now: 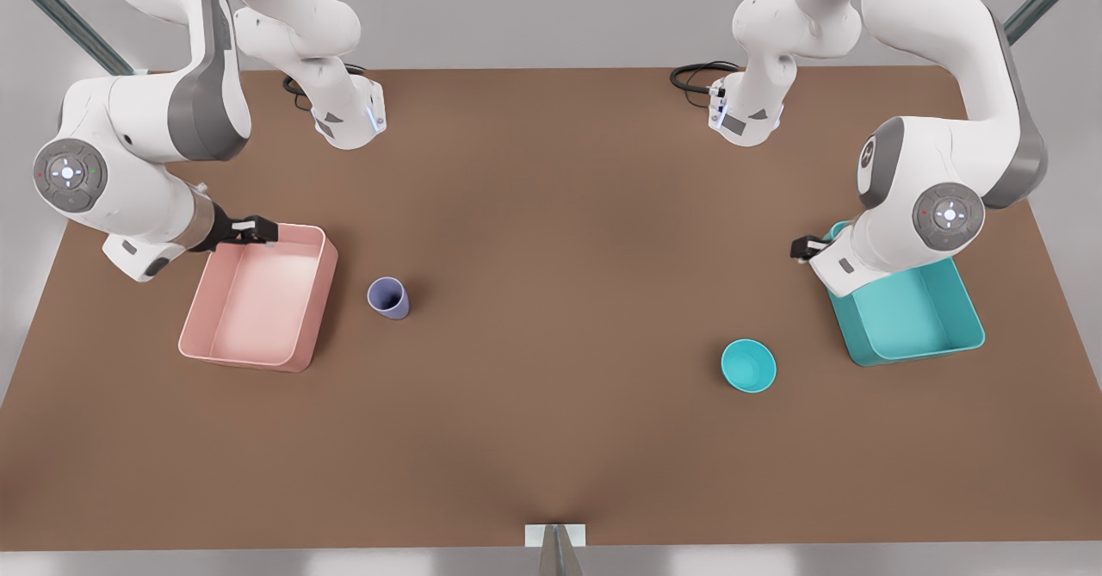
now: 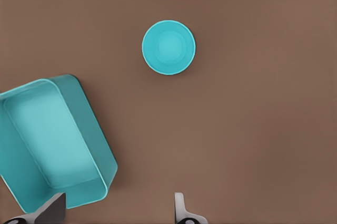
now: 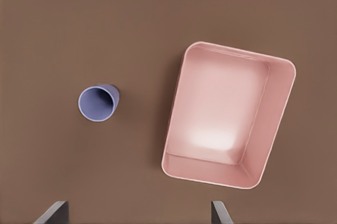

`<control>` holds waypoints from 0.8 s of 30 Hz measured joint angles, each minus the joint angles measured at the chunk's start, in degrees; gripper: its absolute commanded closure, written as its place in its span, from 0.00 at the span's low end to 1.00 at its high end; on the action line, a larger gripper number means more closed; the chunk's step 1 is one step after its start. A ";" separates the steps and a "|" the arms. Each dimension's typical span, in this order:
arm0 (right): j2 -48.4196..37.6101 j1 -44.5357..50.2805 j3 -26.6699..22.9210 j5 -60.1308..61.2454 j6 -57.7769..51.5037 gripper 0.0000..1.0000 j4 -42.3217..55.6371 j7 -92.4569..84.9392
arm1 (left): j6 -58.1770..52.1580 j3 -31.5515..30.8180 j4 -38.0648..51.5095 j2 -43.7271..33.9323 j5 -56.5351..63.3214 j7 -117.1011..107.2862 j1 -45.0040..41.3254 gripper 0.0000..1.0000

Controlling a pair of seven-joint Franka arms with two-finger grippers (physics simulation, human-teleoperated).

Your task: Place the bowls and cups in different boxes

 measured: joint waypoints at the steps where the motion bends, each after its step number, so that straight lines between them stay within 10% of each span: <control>1: 0.14 0.00 0.03 0.04 0.20 0.00 0.09 0.01 | 0.18 0.05 0.00 0.07 -0.03 0.09 0.02 0.00; 10: 15.75 8.87 0.61 0.32 10.63 0.05 -0.72 1.35 | 14.16 2.85 10.34 30.05 -10.57 1.01 3.75 0.00; 19: 9.69 7.33 0.12 -0.72 37.71 0.00 -25.74 3.39 | 30.40 2.58 2.21 34.12 -19.92 5.38 6.53 0.02; 22: 9.51 7.21 0.18 -0.52 42.89 0.00 -29.35 4.00 | 31.84 2.47 1.18 34.11 -20.41 6.67 6.44 0.72; 24: 9.22 7.21 0.23 -0.40 45.12 0.00 -31.89 4.35 | 31.94 2.46 1.06 33.98 -21.71 7.40 6.48 0.79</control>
